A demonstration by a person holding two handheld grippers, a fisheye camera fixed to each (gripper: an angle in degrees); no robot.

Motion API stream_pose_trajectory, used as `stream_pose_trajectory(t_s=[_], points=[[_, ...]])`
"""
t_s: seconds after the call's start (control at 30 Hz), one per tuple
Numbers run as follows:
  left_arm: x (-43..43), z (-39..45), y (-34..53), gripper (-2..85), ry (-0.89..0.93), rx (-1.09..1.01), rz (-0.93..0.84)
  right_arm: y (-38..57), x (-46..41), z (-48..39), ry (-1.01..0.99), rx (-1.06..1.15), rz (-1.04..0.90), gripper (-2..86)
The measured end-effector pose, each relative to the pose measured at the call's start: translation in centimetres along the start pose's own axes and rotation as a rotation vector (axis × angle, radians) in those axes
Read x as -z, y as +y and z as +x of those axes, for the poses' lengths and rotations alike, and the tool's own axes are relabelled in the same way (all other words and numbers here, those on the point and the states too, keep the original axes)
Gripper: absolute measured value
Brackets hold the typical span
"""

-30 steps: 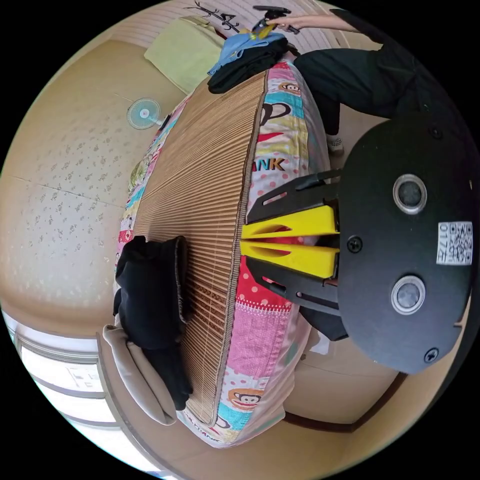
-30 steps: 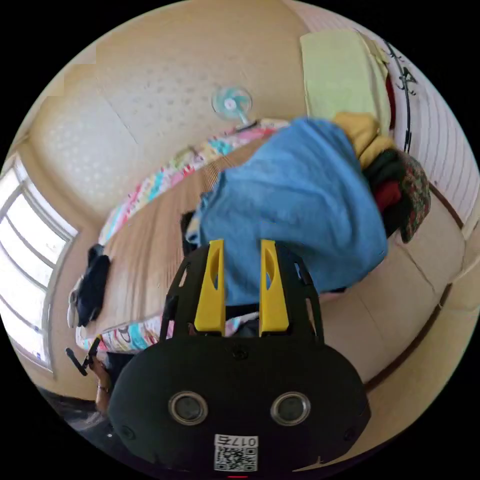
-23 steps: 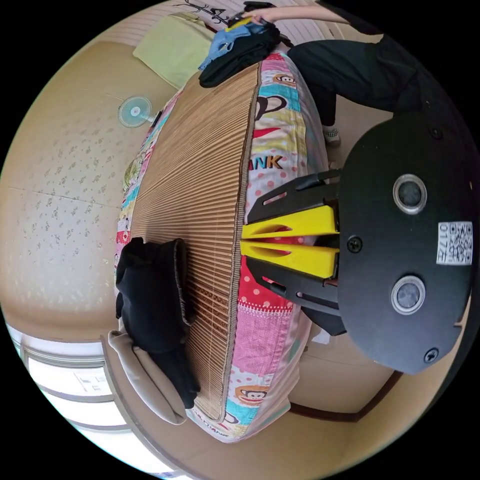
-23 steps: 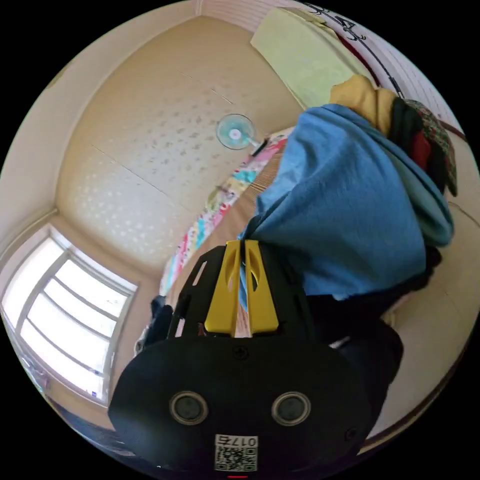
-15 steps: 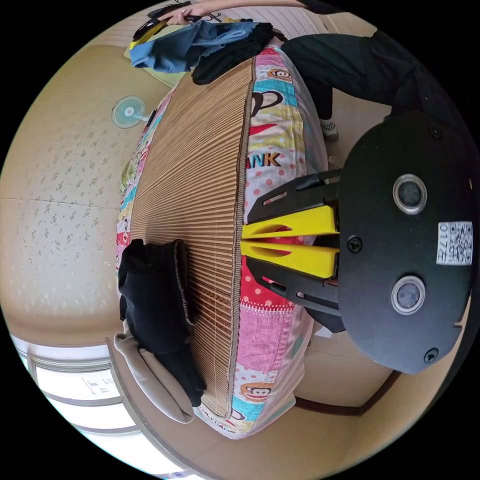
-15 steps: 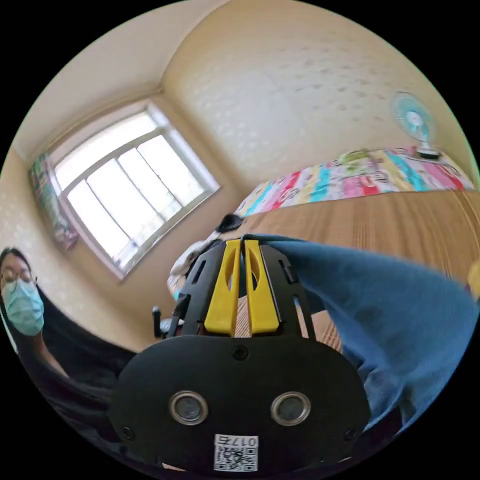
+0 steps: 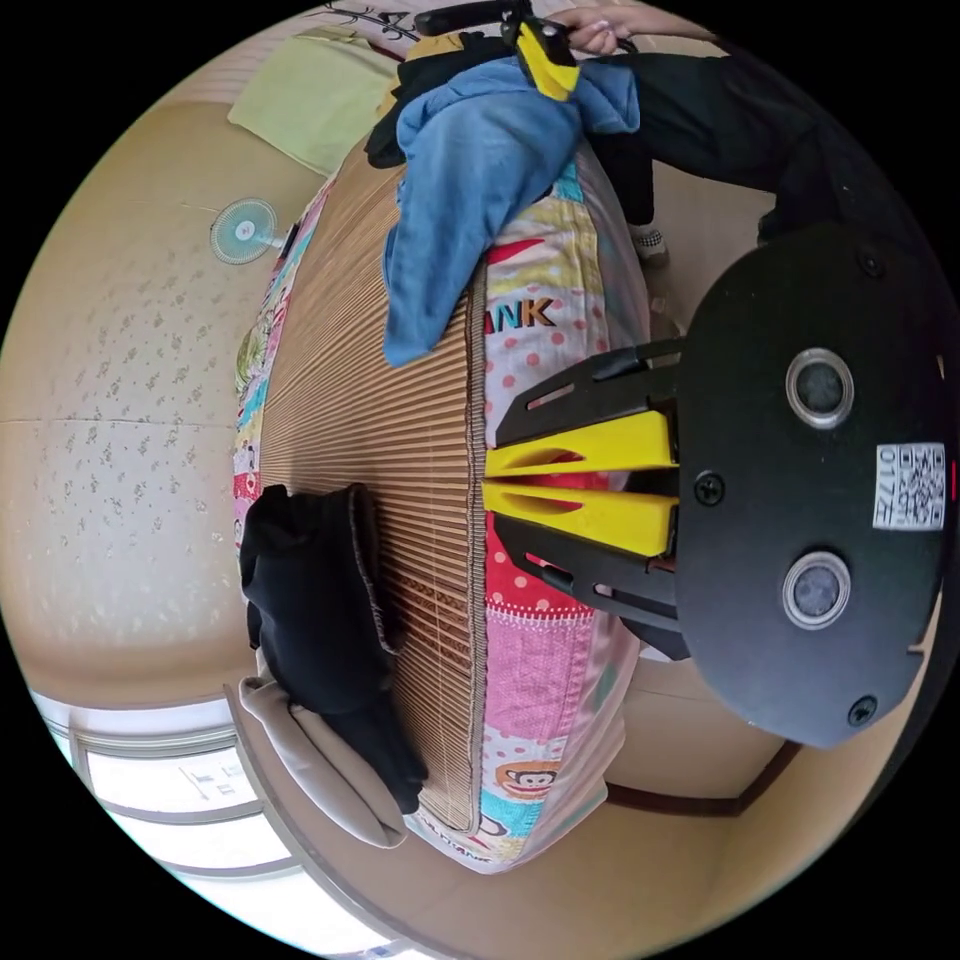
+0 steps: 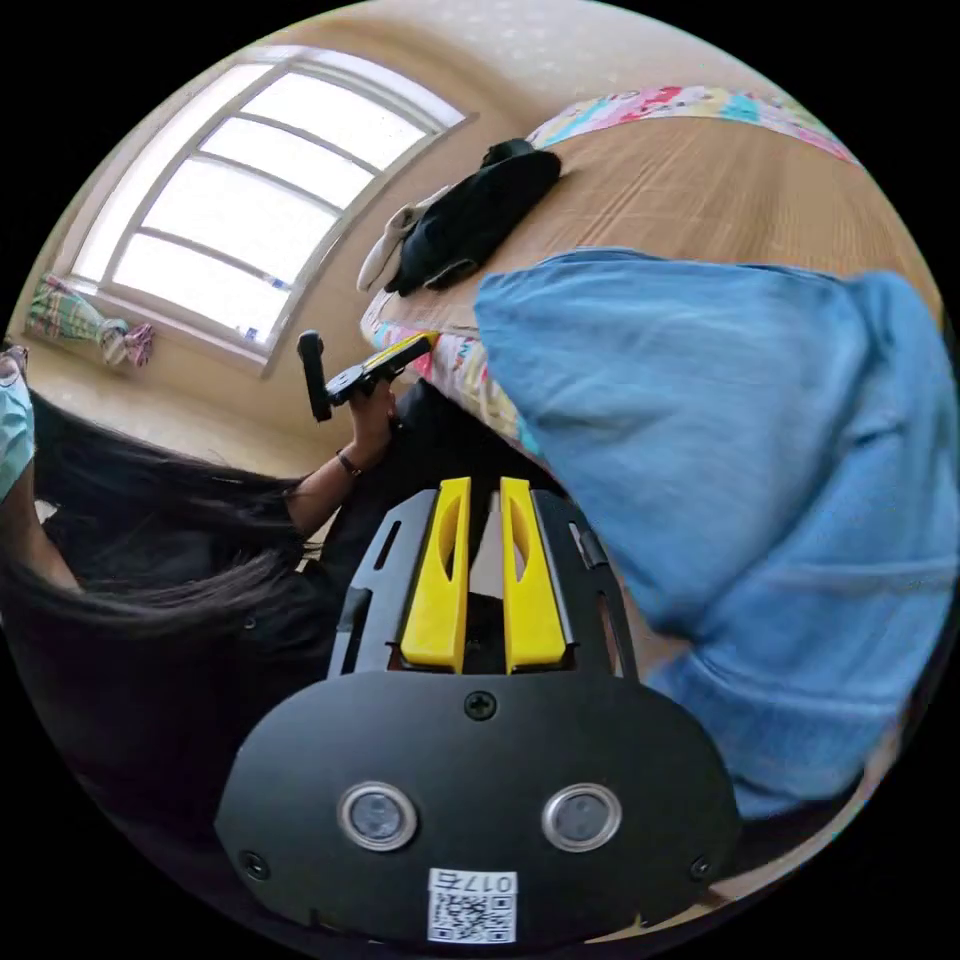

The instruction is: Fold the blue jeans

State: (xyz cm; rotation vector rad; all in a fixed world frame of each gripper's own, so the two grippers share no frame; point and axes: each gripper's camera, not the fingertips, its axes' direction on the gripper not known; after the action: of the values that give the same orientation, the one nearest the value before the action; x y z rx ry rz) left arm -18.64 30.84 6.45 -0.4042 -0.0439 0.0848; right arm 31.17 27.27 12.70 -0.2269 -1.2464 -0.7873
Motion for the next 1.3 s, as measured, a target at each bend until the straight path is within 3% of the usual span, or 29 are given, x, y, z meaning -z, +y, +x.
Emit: stream_pose_trajectory(t_s=[0.2,0.23,0.33,0.43,0.5,0.6,0.67,0.77,0.9,0.97,1.0,1.1,1.17,1.23,1.3], points=[[-1.1,-0.3,0.6,-1.0,0.049,0.022,0.001,7.3,9.7,3.0,0.509,-0.27,0.368,13.3],[-1.3,-0.2,0.8,-1.0,0.052,0.029,0.001,6.9,8.7,4.0,0.507,-0.266,0.363,15.1],[-1.7,0.5,1.0,-1.0,0.041,0.039,-0.004,2.2,0.8,7.6,0.423,-0.298,0.074,13.7],[-1.9,1.8,1.2,-1.0,-0.005,0.033,0.005,-0.6,-1.7,4.6,0.694,-0.278,0.009,11.4],[-1.4,3.2,1.5,-1.0,-0.018,-0.01,0.051,-0.7,-0.8,3.2,0.665,-0.254,0.058,9.7],[-1.6,5.5,1.7,-1.0,-0.084,-0.049,0.057,-1.8,3.1,2.9,0.348,-0.173,0.122,7.2],[-2.3,7.0,1.8,-1.0,-0.164,-0.053,0.045,-3.1,8.3,3.3,0.027,-0.09,0.308,4.1],[-3.9,8.3,1.4,-1.0,-0.172,-0.084,0.001,-5.0,13.8,5.1,-0.19,-0.062,0.583,2.4],[-4.6,8.9,1.4,-1.0,-0.176,-0.099,0.002,-5.9,16.5,6.3,-0.084,-0.138,0.928,1.7],[-5.0,8.9,1.4,-1.0,-0.164,-0.104,0.003,-4.8,13.7,6.9,0.093,-0.156,1.174,1.6],[-5.1,8.8,1.4,-1.0,-0.16,-0.104,0.004,-5.0,12.4,7.2,0.131,-0.165,1.186,1.6],[-5.6,8.8,1.2,-1.0,-0.145,-0.101,0.005,-9.7,4.8,10.2,0.222,-0.242,0.796,1.7],[-5.9,8.8,1.0,-1.0,-0.138,-0.097,0.005,-13.3,-3.0,13.0,0.276,-0.27,0.356,1.8],[-6.2,8.8,0.8,-1.0,-0.136,-0.097,0.006,-13.0,-6.3,13.4,0.262,-0.214,0.277,1.9],[-6.5,8.7,0.5,-1.0,-0.137,-0.098,0.008,-11.9,-7.3,12.7,0.27,-0.161,0.315,2.1]])
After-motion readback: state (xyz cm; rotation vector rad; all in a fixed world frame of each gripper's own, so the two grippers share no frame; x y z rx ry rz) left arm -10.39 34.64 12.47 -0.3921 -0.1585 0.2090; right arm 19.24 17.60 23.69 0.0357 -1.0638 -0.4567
